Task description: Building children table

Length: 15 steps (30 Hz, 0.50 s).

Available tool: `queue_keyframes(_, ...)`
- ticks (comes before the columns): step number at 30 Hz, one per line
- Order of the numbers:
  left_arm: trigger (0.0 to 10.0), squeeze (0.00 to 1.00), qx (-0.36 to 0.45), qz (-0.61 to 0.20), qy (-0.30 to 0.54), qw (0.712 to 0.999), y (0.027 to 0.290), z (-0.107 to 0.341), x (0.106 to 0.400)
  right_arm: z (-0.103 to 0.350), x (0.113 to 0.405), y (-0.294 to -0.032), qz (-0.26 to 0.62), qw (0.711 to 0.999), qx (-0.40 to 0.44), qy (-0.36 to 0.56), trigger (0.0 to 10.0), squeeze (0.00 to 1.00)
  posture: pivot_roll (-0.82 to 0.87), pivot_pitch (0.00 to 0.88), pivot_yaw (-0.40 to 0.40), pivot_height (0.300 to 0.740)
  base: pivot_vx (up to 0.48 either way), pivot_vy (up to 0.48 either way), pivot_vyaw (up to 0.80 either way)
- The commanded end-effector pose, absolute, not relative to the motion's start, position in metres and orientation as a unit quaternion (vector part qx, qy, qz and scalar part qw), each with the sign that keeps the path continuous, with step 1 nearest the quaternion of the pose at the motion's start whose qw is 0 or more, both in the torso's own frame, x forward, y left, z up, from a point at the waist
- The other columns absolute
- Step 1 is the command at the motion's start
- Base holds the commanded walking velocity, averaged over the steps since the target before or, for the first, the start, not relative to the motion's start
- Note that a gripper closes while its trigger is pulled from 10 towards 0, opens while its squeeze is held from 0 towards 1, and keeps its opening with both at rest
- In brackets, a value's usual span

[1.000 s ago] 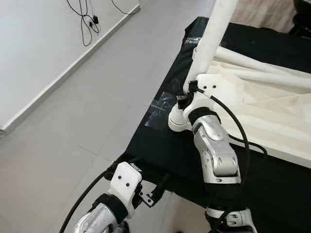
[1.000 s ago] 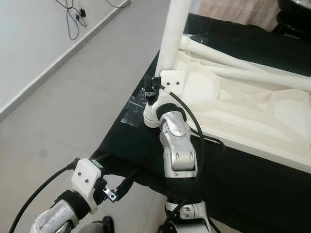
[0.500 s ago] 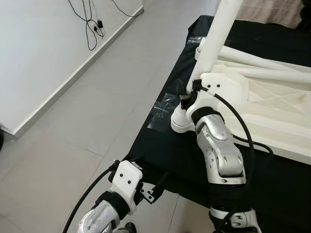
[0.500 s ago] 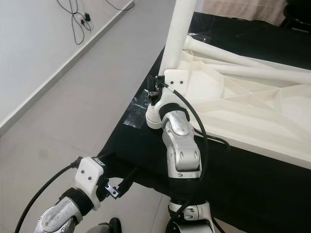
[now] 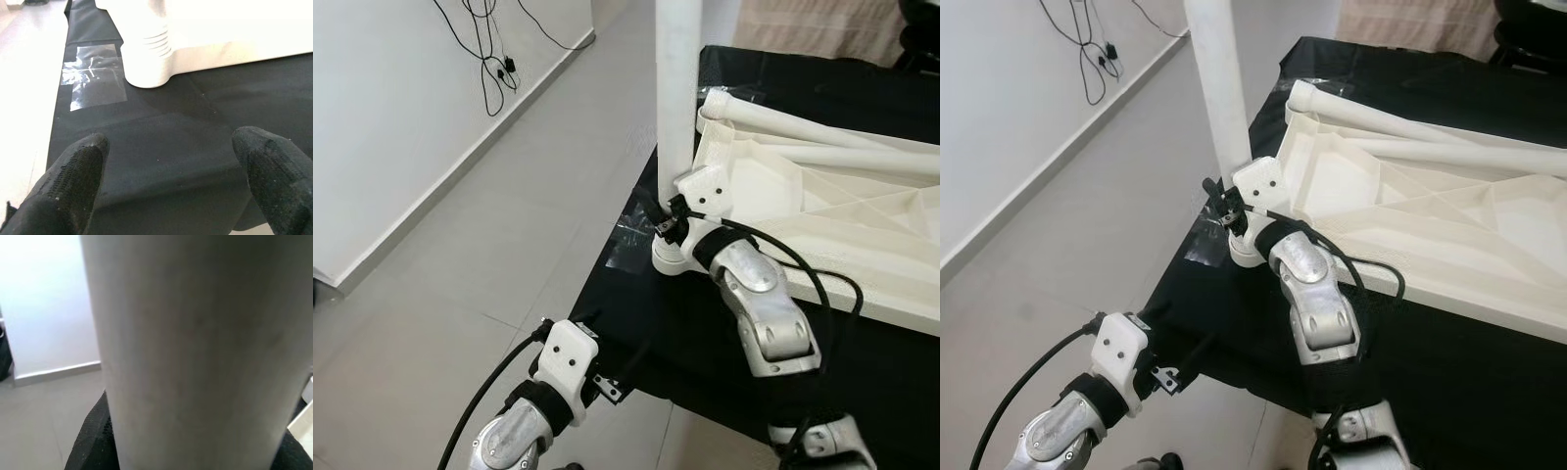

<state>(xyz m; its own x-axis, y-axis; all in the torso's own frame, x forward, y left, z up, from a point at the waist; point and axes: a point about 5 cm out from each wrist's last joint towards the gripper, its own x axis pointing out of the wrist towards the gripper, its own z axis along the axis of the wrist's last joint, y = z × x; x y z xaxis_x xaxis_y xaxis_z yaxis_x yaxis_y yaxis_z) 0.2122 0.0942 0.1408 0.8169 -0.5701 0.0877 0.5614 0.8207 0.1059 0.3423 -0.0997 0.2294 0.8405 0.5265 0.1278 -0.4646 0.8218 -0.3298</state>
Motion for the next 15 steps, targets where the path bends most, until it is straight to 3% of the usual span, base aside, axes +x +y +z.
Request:
queue_keyframes(1, 10.0, 0.00, 0.047, -0.299, -0.040, 0.952, 0.096, 0.132, 0.211, 0.189, 0.343, -0.102, 0.294, 0.946, -0.137, -0.011, 10.0, 0.00, 0.06, 0.208, 0.019, 0.740, 0.000, 0.000, 0.00)
queue_keyframes(9, 10.0, 0.00, 0.046, -0.297, -0.041, 0.953, 0.096, 0.131, 0.212, 0.194, 0.351, -0.095, 0.386, 0.912, -0.138, 0.022, 10.0, 0.00, 0.06, 0.211, 0.018, 0.740, 0.000, 0.000, 0.00)
queue_keyframes(13, 10.0, 0.00, 0.044, -0.296, -0.042, 0.953, 0.096, 0.130, 0.213, 0.197, 0.362, -0.096, 0.364, 0.925, -0.102, 0.043, 10.0, 0.00, 0.06, 0.214, 0.010, 0.740, 0.000, 0.000, 0.00)
queue_keyframes(14, 10.0, 0.00, 0.043, -0.295, -0.042, 0.954, 0.096, 0.130, 0.213, 0.194, 0.371, -0.102, 0.306, 0.947, -0.081, 0.057, 10.0, 0.00, 0.07, 0.216, 0.007, 0.740, 0.000, 0.000, 0.00)
queue_keyframes(15, 10.0, 0.00, 0.043, -0.295, -0.042, 0.954, 0.096, 0.130, 0.213, 0.194, 0.371, -0.102, 0.306, 0.947, -0.081, 0.057, 10.0, 0.00, 0.07, 0.216, 0.007, 0.740, 0.000, 0.000, 0.00)
